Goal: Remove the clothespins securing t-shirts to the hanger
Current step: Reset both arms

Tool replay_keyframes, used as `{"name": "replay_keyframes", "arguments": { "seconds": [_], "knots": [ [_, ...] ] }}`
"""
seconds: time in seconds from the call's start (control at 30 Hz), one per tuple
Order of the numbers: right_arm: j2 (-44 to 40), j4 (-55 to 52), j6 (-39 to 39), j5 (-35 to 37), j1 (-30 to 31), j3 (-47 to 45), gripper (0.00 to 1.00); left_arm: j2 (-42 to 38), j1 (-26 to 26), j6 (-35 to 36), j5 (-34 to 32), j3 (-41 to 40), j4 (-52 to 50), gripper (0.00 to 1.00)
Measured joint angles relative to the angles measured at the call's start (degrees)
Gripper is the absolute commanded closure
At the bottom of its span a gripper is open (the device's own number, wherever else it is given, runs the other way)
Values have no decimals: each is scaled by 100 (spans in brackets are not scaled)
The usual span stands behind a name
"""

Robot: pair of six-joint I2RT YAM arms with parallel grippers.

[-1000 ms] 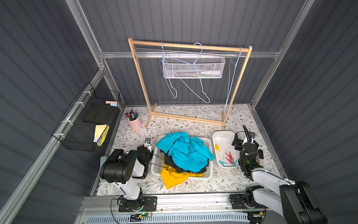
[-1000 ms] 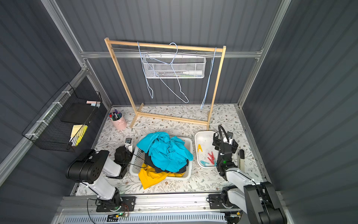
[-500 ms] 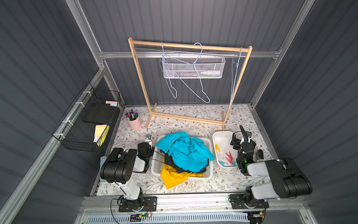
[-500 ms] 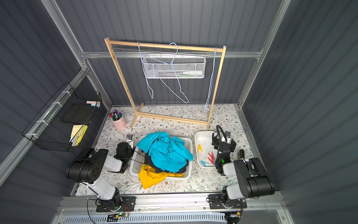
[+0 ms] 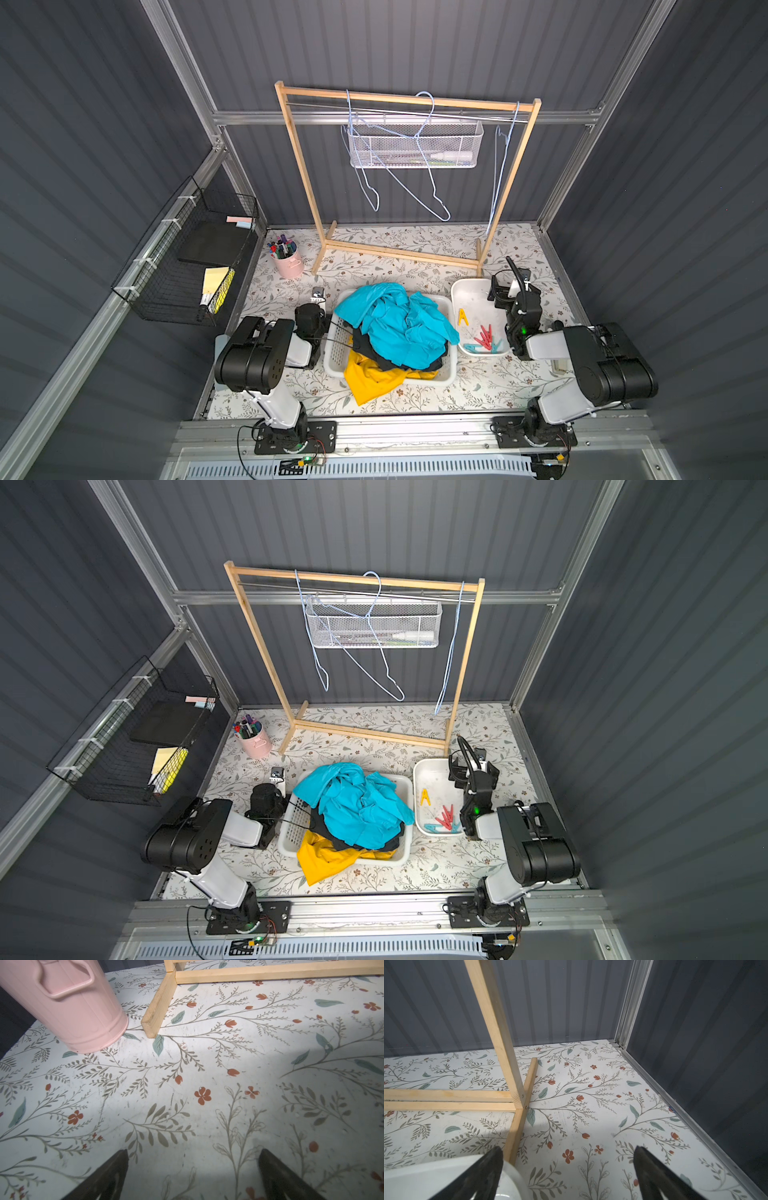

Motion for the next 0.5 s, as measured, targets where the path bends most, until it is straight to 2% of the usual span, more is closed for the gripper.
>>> {"name": "replay_keyframes", "arguments": {
  "seconds": [0.5],
  "knots": [
    [9, -549, 24, -173, -74, 17, 1, 0, 2, -2, 2, 61, -92, 0]
  ]
}}
